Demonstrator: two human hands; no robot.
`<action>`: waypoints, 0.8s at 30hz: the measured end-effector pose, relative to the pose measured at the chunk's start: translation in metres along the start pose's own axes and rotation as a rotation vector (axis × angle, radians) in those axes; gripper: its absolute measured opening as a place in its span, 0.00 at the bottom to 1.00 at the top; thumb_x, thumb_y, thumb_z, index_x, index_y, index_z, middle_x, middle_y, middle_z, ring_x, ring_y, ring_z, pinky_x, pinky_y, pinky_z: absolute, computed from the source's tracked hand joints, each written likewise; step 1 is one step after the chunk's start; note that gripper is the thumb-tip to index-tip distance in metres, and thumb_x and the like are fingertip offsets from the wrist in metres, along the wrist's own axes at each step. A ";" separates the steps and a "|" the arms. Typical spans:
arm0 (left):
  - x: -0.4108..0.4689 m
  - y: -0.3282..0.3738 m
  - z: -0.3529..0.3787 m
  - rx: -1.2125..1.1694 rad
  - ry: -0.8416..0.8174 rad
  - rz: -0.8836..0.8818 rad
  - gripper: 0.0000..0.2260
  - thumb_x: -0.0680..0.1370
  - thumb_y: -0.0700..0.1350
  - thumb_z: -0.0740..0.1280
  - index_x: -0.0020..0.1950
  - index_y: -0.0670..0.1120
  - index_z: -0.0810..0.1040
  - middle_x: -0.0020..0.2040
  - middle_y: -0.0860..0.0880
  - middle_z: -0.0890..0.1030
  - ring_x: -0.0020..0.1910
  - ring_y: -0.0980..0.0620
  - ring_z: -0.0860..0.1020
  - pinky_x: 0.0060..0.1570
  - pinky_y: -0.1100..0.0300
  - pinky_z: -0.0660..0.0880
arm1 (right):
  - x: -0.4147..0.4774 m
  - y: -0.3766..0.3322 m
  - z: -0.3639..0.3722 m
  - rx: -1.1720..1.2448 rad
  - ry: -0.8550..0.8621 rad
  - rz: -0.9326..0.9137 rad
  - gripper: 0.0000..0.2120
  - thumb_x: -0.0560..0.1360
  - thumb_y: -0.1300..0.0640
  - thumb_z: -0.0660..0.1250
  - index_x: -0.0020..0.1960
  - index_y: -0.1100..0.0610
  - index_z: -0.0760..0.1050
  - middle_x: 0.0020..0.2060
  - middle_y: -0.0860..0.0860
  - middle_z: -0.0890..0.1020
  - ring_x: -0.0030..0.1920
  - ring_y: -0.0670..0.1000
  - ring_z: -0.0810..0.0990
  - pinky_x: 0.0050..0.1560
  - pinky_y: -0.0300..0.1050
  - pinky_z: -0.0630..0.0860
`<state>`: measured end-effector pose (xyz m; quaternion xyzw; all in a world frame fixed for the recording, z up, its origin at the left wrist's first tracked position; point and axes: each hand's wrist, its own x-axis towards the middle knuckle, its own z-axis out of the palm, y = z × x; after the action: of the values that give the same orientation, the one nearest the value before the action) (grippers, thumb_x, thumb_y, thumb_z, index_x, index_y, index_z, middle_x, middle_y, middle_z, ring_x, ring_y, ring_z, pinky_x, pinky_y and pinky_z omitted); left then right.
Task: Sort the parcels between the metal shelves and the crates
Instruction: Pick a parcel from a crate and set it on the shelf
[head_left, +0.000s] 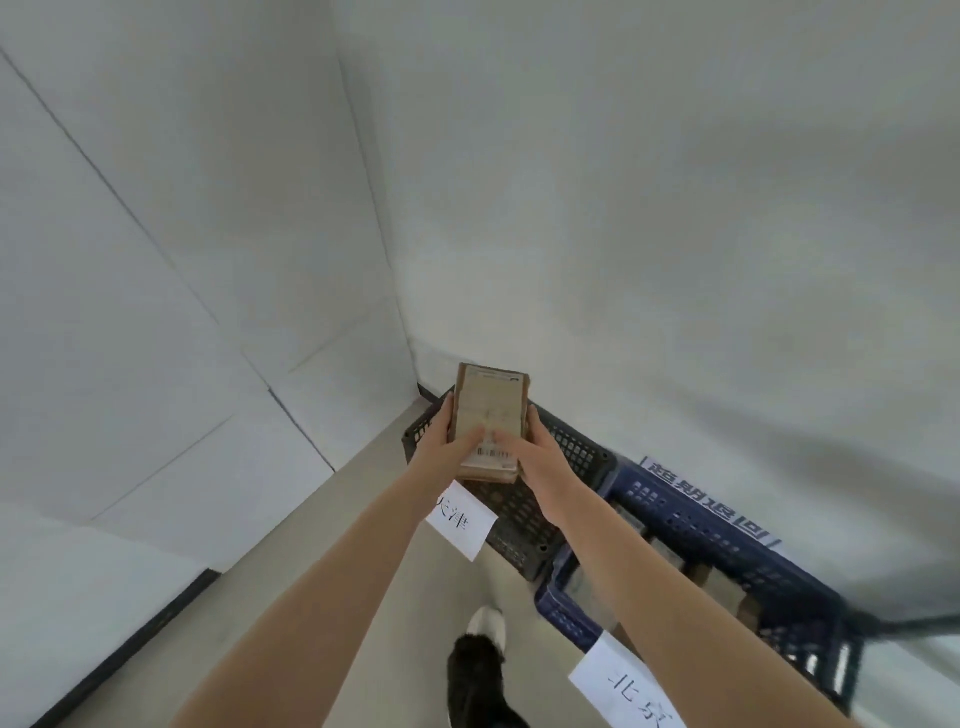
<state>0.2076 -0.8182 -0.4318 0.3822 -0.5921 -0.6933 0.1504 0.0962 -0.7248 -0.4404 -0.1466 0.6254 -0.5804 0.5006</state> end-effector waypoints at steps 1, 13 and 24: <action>0.021 0.003 -0.002 0.020 -0.016 -0.013 0.25 0.81 0.42 0.66 0.77 0.52 0.63 0.64 0.49 0.79 0.60 0.48 0.80 0.60 0.52 0.78 | 0.017 -0.003 -0.002 0.006 0.022 -0.001 0.30 0.78 0.58 0.69 0.77 0.48 0.64 0.60 0.48 0.83 0.57 0.50 0.83 0.58 0.48 0.80; 0.209 -0.035 -0.002 0.216 -0.226 -0.221 0.25 0.77 0.41 0.70 0.72 0.53 0.69 0.62 0.50 0.80 0.57 0.54 0.80 0.51 0.62 0.79 | 0.175 0.019 -0.037 -0.064 0.309 0.186 0.23 0.78 0.60 0.68 0.71 0.49 0.71 0.59 0.49 0.82 0.58 0.50 0.80 0.53 0.43 0.78; 0.379 -0.229 0.011 0.538 -0.420 -0.296 0.25 0.78 0.46 0.69 0.75 0.49 0.66 0.70 0.48 0.75 0.67 0.49 0.73 0.65 0.54 0.71 | 0.348 0.203 -0.089 -0.017 0.559 0.414 0.25 0.77 0.63 0.69 0.73 0.53 0.70 0.64 0.52 0.79 0.63 0.54 0.78 0.65 0.53 0.76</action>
<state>0.0041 -1.0030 -0.7798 0.3390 -0.7096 -0.5903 -0.1819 -0.0529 -0.8818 -0.7923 0.1438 0.7595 -0.4790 0.4160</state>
